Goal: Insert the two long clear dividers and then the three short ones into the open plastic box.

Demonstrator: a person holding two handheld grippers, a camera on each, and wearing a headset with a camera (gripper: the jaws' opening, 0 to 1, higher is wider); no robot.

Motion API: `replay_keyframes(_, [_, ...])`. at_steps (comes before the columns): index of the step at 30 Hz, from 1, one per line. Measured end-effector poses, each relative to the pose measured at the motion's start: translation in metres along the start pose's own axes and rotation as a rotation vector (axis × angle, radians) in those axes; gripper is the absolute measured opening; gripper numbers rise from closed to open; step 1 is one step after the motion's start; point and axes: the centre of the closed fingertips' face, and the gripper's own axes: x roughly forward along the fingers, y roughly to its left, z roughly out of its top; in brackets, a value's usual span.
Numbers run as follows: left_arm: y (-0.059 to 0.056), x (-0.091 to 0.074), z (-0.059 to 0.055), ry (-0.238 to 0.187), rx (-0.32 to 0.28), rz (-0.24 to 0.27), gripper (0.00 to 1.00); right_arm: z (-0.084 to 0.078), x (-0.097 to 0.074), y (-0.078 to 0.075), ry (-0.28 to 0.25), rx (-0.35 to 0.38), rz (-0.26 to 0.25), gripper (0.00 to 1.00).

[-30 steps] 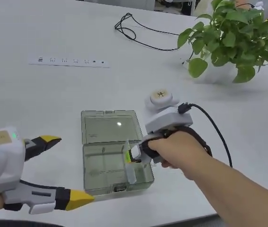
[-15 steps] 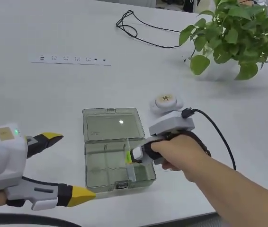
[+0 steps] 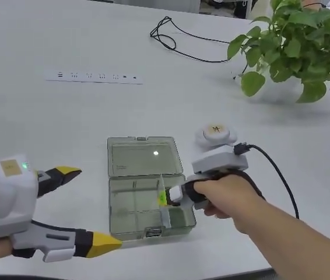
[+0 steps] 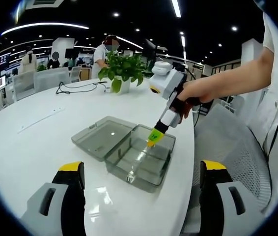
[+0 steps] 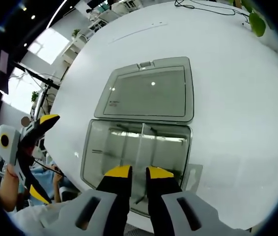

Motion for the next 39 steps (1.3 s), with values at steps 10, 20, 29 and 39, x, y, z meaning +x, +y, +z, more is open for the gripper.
replay_keyframes(10, [0.006,-0.006,-0.005,0.018,-0.02,0.047,1.0,0.011,-0.011,0.003,-0.085,-0.12,0.072,0.18])
replay_keyframes(20, [0.013,-0.013,-0.016,0.049,-0.057,0.109,0.99,0.033,-0.044,0.022,-0.232,-0.315,0.223,0.3])
replay_keyframes(29, [0.023,-0.02,-0.024,0.084,-0.1,0.166,0.97,0.034,-0.08,0.03,-0.33,-0.493,0.312,0.48])
replay_keyframes(39, [0.031,-0.021,-0.034,0.135,-0.145,0.208,0.92,0.023,-0.108,0.025,-0.407,-0.64,0.337,0.65])
